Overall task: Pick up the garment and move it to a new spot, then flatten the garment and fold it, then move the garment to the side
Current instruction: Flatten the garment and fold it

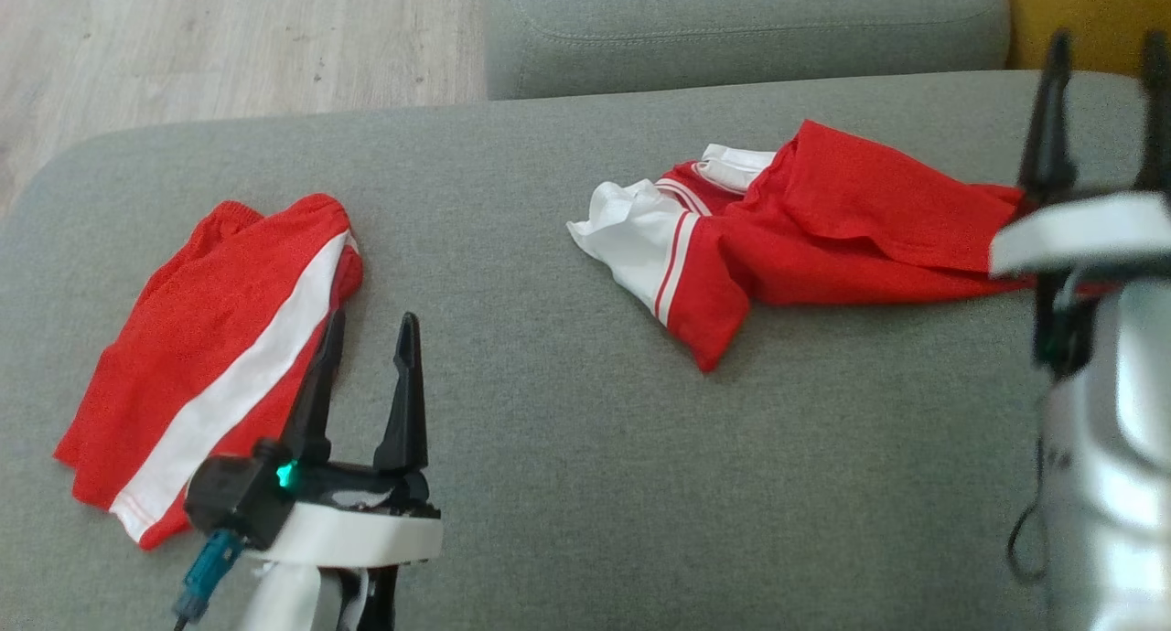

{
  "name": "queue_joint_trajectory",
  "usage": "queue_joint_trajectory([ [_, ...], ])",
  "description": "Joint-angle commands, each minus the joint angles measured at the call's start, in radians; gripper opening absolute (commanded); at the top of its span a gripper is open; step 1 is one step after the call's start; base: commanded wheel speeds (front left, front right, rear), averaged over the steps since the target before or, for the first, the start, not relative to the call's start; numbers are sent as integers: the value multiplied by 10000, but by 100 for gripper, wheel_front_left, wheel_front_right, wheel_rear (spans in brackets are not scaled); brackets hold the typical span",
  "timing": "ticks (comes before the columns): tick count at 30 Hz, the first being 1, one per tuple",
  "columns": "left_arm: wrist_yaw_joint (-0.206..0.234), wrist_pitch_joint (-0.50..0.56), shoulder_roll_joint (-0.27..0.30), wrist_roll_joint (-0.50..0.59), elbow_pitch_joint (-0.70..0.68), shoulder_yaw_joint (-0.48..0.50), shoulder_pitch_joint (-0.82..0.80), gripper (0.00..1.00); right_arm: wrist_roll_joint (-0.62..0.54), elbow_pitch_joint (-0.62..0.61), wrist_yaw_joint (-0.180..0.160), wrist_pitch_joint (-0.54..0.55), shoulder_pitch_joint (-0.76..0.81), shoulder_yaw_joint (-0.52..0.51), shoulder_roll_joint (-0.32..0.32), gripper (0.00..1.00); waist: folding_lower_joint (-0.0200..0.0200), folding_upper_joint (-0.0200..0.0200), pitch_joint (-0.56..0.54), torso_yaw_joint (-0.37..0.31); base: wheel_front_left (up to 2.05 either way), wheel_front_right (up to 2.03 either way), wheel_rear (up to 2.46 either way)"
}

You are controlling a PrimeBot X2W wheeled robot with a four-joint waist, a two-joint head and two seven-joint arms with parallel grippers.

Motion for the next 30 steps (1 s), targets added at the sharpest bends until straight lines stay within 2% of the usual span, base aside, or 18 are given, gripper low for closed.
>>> queue_joint_trajectory([
  [1,23,-93,1,-10,-407,351,-293,100,431,-623,-7,-86,182,515,115,100,1,0,-8,-11,0,0,0],
  [7,24,-93,1,-25,-471,442,-167,100,2807,-2263,-7,-128,2881,2164,185,100,1,0,25,23,0,0,0],
  [12,18,-93,1,-11,-429,417,-161,100,3115,-2652,-7,-138,3940,2984,188,100,1,0,101,119,0,0,0],
  [20,4,-93,1,-37,-374,190,-420,100,2378,-2624,-7,238,3163,2838,189,100,1,0,548,608,0,0,0],
  [24,-5,-93,1,-144,-370,26,-577,100,1865,-2027,-7,1183,2279,3060,151,100,1,0,869,963,0,0,0],
  [30,-18,-93,1,-245,-244,-273,-776,100,2187,-621,-7,2674,747,3902,-326,100,1,0,1173,1548,0,0,0],
])
